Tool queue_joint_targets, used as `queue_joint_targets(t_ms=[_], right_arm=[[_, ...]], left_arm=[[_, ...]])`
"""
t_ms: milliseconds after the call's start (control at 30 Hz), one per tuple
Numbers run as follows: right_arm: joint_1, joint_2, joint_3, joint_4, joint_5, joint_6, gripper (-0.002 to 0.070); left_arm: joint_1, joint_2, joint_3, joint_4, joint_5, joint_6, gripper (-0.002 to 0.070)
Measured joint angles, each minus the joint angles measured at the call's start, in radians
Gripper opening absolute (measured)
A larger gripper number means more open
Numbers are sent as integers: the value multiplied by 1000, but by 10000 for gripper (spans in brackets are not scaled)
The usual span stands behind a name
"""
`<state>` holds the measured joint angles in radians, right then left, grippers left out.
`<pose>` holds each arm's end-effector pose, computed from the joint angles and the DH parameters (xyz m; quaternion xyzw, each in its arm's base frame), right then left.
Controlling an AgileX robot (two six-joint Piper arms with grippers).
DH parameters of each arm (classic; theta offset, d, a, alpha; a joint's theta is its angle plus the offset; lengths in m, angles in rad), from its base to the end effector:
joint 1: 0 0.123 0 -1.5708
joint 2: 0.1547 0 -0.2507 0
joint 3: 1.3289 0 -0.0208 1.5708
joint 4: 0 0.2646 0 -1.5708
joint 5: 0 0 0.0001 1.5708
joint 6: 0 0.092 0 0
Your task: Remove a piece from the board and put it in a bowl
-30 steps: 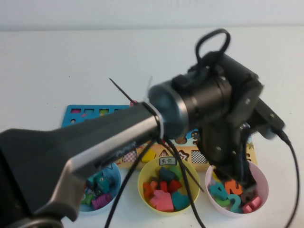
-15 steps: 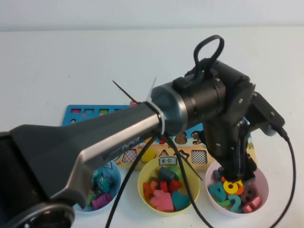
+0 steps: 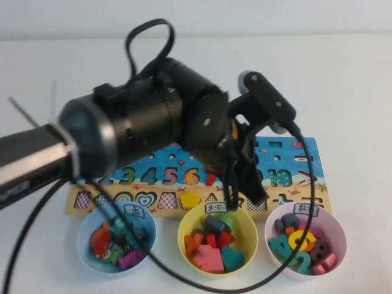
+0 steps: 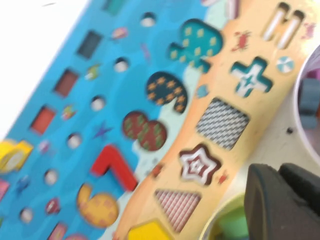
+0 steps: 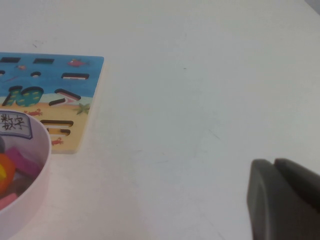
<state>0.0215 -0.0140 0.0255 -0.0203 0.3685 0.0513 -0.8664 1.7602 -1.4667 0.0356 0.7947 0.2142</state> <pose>0.1021 0.0015 0.1723 0.0065 0.8026 0.0131 0.5963 0.2591 -0.3013 0.2477 0.5008 0.8185 -0.0752 0.2712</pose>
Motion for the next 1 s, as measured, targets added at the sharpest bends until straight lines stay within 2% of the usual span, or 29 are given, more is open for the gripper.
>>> queue_joint_targets(t_ms=[233,400,900,1000], right_arm=[[0,0,0,0,0,0,-17],[0,0,0,0,0,0,-17],[0,0,0,0,0,0,-17],[0,0,0,0,0,0,-17]], left_arm=[[10,-257,358,-9,-298,-35,5],[10,-425,501,-9,-443,-40,5],[10,-488,523,38,-446,-43,3],[31,-496,532,45,-470,-84,3]])
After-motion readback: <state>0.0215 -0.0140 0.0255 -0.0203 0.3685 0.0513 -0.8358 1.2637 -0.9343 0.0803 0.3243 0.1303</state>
